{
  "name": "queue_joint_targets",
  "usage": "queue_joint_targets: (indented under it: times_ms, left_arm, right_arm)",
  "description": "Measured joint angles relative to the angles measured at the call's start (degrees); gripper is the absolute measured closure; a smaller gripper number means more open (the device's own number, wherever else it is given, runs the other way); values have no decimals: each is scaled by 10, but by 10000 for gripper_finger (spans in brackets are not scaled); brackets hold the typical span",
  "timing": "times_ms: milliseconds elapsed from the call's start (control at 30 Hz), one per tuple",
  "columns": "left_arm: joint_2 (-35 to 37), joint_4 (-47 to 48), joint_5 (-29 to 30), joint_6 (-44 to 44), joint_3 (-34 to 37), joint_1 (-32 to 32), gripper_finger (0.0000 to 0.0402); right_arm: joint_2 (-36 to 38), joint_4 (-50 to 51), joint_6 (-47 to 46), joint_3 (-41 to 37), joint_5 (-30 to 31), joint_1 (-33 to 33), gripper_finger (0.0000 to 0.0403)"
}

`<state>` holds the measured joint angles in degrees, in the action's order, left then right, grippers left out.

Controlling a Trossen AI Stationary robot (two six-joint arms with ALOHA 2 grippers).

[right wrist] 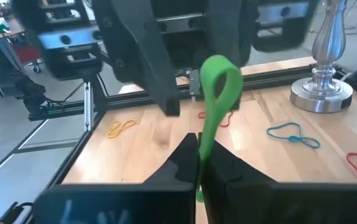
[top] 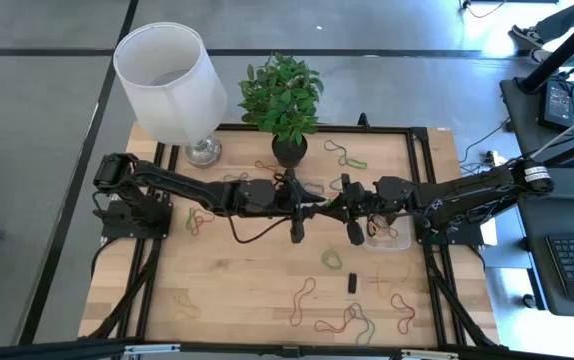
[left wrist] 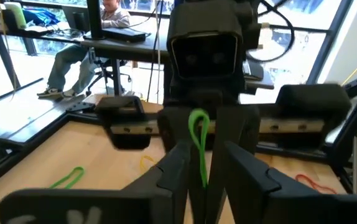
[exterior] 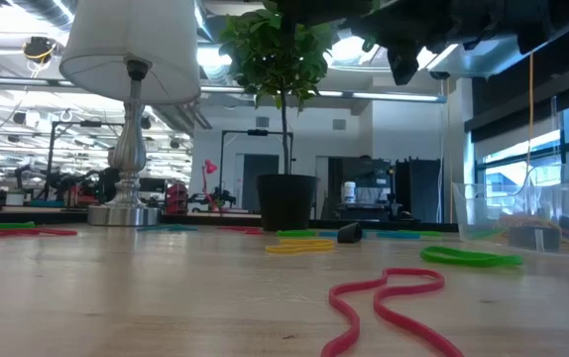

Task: Pick and place rubber bands into bin
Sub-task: Put the green rubber band into the transparent bin

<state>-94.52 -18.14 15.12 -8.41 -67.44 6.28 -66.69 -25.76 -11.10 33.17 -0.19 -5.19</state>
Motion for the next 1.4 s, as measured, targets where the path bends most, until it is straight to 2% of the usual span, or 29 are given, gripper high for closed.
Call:
queue_joint_targets:
  times_ms: [167,300,400,533,667,767,933,1167,1400]
  left_arm:
    - [38,111,0,-1,0,0,303]
    - [81,209,4,-28,0,0,303]
    - [111,298,3,-28,0,0,312]
    - [144,416,-9,-28,0,0,340]
    - [167,488,-41,-29,5,1,377]
    - [188,494,-47,-21,33,8,397]
    - [231,494,-45,-27,93,20,399]
    - [300,494,-43,-35,169,27,399]
    - [350,485,-25,-33,210,27,399]
  right_arm:
    - [63,109,-8,0,29,0,399]
    - [139,297,-89,12,94,0,399]
    - [177,474,-163,55,102,0,400]
    - [182,688,-282,120,111,0,401]
    - [156,836,-378,137,102,0,401]
    - [135,866,-425,109,50,-1,401]
    - [98,848,-456,58,-24,-38,402]
    - [33,839,-401,54,-31,-114,402]
    - [-28,835,-396,54,-35,-131,390]
